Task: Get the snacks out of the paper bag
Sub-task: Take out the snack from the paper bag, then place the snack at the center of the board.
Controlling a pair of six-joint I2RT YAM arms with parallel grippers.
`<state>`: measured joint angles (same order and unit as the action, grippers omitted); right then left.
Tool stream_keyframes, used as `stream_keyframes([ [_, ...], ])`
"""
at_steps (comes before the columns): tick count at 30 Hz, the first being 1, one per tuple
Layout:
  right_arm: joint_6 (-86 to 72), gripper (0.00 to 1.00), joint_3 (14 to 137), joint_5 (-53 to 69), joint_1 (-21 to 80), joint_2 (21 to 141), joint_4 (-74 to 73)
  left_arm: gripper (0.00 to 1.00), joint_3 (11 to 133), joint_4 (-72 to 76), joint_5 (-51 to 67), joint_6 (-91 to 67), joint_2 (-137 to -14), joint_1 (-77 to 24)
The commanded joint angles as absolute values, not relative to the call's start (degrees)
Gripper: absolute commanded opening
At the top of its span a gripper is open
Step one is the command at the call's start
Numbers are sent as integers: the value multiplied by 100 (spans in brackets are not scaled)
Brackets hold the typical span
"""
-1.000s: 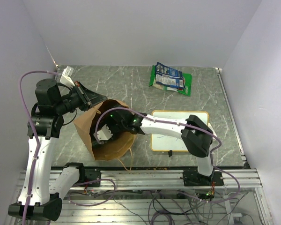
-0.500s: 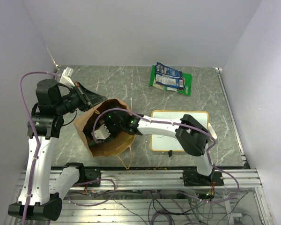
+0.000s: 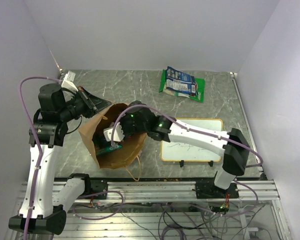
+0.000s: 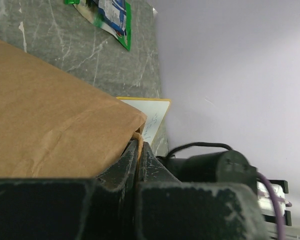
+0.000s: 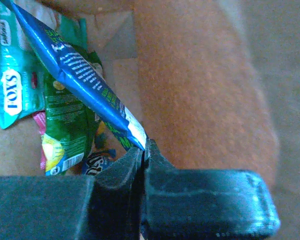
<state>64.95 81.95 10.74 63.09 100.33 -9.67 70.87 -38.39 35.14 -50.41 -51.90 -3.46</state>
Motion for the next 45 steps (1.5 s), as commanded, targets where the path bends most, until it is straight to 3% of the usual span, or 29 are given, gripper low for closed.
stream_keyframes([
  [1, 5939, 0, 8016, 1458, 6336, 9436, -1277, 7, 7286, -3640, 3243, -5169, -5154, -360],
  [13, 4529, 0, 8590, 1830, 6339, 7573, -1929, 7, 7354, -3971, 2927, -5154, -5184, -360],
  [22, 3872, 0, 9092, 244, 6326, 6897, -1190, 7, 7294, -4405, 2796, -4788, -5236, -363],
  [28, 4170, 0, 9143, -894, 5700, 7242, -602, 7, 7632, -4823, 2641, -4194, -5426, -360],
  [45, 3497, 0, 8751, -579, 2301, 9616, 831, 7, 7857, -5141, 2598, -3645, -5697, -363],
])
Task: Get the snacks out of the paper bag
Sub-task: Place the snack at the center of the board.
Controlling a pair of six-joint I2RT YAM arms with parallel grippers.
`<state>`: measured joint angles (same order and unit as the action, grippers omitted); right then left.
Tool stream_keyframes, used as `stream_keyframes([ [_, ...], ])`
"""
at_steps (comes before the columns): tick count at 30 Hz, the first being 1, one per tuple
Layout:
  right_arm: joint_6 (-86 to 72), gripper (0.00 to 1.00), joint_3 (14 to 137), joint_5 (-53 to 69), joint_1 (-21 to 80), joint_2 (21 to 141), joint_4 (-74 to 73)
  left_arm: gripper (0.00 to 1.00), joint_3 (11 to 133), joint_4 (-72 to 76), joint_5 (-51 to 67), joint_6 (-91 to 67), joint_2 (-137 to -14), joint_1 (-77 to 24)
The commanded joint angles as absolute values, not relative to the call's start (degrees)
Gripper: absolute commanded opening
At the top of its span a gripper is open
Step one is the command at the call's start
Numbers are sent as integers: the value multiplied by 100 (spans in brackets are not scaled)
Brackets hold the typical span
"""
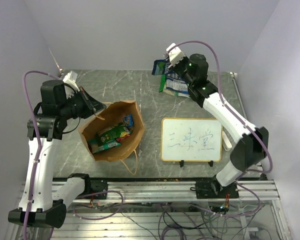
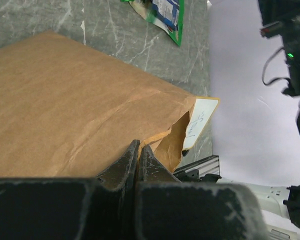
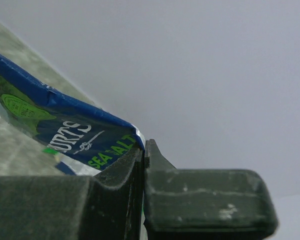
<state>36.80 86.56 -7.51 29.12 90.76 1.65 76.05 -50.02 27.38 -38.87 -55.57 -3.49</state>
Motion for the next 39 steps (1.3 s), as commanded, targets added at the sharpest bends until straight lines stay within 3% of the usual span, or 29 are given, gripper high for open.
stream_keyframes([
  [1, 3600, 0, 8836, -579, 2195, 9826, 845, 7, 7876, -5127, 2593, -3639, -5748, -361],
  [9, 3441, 0, 9059, 3, 1312, 11118, 1489, 7, 8854, -5682, 2126, -3132, -6483, -356],
  [18, 3723, 0, 8439, 1225, 1124, 11866, 2346, 7, 8737, -5340, 2329, -3171, -6902, -360],
  [31, 3305, 0, 8156, 1106, 1149, 12325, 2689, 7, 9001, -5326, 2343, -2904, -7101, -351],
  [39, 3314, 0, 7041, 1192, 1195, 11444, 2469, 7, 8720, -4751, 2744, -3126, -6880, -352],
])
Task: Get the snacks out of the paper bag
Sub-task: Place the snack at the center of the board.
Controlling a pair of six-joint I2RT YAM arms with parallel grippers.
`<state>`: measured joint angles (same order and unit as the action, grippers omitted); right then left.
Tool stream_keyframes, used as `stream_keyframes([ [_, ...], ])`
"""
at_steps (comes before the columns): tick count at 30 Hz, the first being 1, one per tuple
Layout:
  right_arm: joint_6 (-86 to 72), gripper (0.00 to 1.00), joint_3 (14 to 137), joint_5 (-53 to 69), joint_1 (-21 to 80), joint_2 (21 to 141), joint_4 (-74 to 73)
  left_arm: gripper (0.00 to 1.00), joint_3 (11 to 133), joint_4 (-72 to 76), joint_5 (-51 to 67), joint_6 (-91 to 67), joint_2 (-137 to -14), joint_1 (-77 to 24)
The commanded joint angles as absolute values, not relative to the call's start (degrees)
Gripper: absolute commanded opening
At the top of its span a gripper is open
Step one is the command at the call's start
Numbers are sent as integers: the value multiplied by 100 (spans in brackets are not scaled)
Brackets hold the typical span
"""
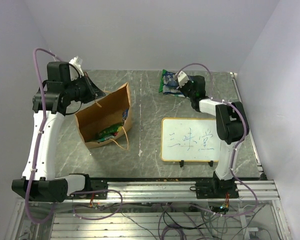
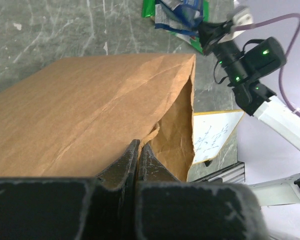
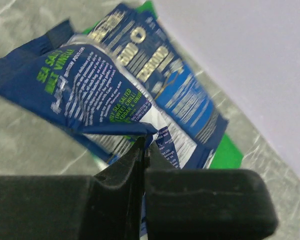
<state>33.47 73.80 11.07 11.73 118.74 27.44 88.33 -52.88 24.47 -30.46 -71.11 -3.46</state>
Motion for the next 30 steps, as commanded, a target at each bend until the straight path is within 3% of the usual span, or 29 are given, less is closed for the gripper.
stream_keyframes([
  [1, 3336, 0, 6990, 1196, 1195, 11352, 2349, 7, 8665, -4667, 2772, -3161, -6844, -352],
  [12, 2554, 0, 7733, 863, 1178, 11459, 2012, 7, 8544, -4483, 2920, -3349, -6776, -352],
  [23, 2856, 0, 9472, 541, 1045, 12332, 1712, 7, 8599, -4624, 2906, -3393, -6710, -352],
  [30, 2934, 0, 9494, 719, 1028, 12660, 1828, 7, 8707, -4741, 2835, -3364, -6717, -352],
])
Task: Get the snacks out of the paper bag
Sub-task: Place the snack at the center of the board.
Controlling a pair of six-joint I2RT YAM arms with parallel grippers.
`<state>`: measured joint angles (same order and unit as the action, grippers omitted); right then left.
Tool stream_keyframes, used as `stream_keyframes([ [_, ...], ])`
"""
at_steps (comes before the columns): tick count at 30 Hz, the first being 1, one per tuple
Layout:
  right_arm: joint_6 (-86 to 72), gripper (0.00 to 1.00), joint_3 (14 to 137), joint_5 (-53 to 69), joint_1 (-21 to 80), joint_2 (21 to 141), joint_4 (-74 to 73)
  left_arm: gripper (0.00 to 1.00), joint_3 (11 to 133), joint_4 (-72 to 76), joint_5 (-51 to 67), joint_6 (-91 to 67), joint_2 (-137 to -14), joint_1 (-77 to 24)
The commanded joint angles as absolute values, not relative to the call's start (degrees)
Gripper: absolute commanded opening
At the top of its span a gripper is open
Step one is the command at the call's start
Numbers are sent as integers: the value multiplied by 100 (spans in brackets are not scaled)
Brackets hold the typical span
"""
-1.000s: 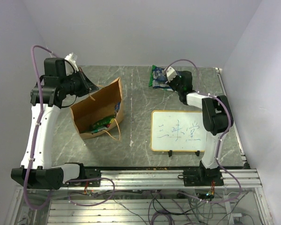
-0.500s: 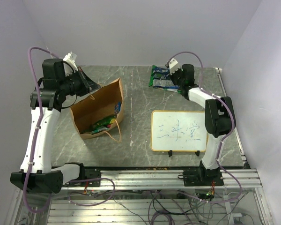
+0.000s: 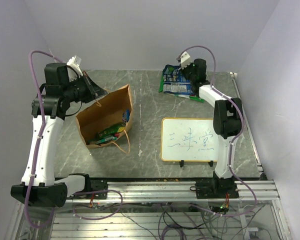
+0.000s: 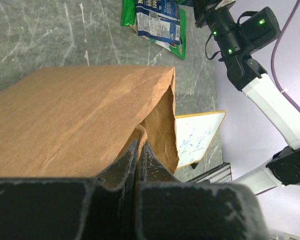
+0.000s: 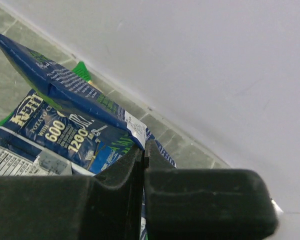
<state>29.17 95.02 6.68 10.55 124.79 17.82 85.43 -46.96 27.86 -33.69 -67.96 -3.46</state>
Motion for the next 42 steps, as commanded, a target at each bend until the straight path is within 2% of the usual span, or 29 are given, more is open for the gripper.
stream_keyframes([
  [1, 2920, 0, 9412, 720, 1026, 12679, 1832, 7, 8691, -4742, 2833, -3370, -6710, -352],
  [13, 3408, 0, 7906, 693, 1069, 12275, 2008, 7, 8377, -4500, 2957, -3671, -6645, -352],
  [20, 3260, 0, 8072, 680, 1079, 12249, 1819, 7, 8281, -4410, 3129, -3802, -6620, -352],
  [23, 3150, 14, 7943, 591, 1122, 11955, 1668, 7, 8108, -4303, 3216, -3910, -6514, -352],
  [25, 3100, 28, 7803, 611, 1178, 11705, 1482, 7, 8011, -4352, 3236, -3924, -6448, -352],
  [27, 3062, 36, 7675, 545, 1241, 11443, 1290, 7, 7958, -4456, 3247, -3871, -6400, -352],
  [34, 2553, 51, 7090, 625, 1489, 10305, 823, 7, 7537, -4387, 3645, -3974, -6143, -352],
  [38, 2177, 52, 6660, 961, 1961, 9416, 460, 7, 6960, -3572, 4031, -4757, -5742, -352],
  [42, 2016, 52, 6421, 1096, 2870, 8601, -97, 7, 6382, -2948, 4117, -5521, -5300, -360],
])
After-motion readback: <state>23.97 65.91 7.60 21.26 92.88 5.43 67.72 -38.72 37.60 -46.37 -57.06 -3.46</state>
